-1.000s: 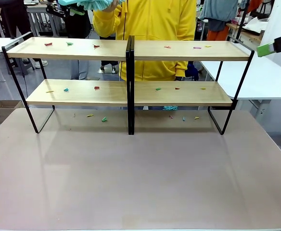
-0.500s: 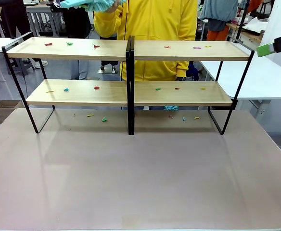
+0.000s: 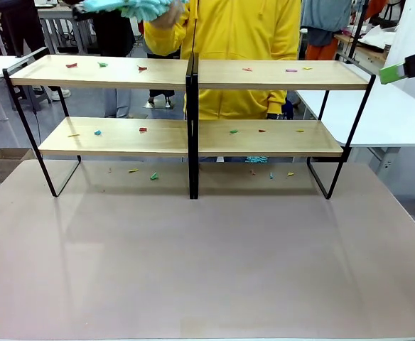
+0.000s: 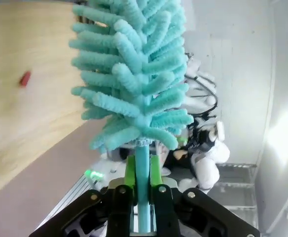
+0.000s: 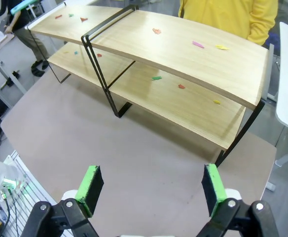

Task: Clean the shelves.
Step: Pick up the Duster when the human hands it over.

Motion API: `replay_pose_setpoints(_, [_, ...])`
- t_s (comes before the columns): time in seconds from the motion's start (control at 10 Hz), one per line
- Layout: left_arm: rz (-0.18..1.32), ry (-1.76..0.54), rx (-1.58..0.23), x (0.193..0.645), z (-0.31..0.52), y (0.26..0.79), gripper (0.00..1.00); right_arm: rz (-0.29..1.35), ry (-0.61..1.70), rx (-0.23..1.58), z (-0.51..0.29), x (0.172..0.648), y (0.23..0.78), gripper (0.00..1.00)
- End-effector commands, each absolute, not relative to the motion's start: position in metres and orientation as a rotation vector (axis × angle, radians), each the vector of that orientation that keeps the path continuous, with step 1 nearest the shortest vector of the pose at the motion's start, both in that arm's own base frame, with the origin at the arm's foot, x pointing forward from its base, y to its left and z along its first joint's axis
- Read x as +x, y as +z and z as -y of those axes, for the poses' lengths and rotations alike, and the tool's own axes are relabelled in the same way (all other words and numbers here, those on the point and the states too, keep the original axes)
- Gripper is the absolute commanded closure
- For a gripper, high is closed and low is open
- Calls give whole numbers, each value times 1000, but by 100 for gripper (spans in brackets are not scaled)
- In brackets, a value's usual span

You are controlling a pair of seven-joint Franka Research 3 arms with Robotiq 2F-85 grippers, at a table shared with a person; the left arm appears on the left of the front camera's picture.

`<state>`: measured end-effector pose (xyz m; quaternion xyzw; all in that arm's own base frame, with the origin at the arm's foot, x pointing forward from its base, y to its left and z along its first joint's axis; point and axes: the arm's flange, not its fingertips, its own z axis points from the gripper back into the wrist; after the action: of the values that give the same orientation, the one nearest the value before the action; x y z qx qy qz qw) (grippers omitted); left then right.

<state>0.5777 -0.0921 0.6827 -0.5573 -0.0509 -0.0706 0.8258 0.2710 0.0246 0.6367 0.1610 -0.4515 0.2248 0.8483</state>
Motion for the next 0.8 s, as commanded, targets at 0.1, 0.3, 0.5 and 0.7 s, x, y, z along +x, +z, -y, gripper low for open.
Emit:
replay_pose_setpoints(0.1, [180, -468, -867, 468, -3, 658, 100, 952, 474, 341, -25, 271, 637, 0])
replay_pose_setpoints(0.3, [371, -569, -826, 378, -85, 625, 100, 952, 474, 341, -25, 271, 637, 0])
replay_pose_setpoints(0.5, [616, -837, -981, 311, -136, 593, 100, 952, 474, 341, -25, 271, 637, 0])
replay_pose_setpoints(0.7, [642, -850, -985, 292, -165, 561, 100, 952, 474, 341, -25, 271, 637, 0])
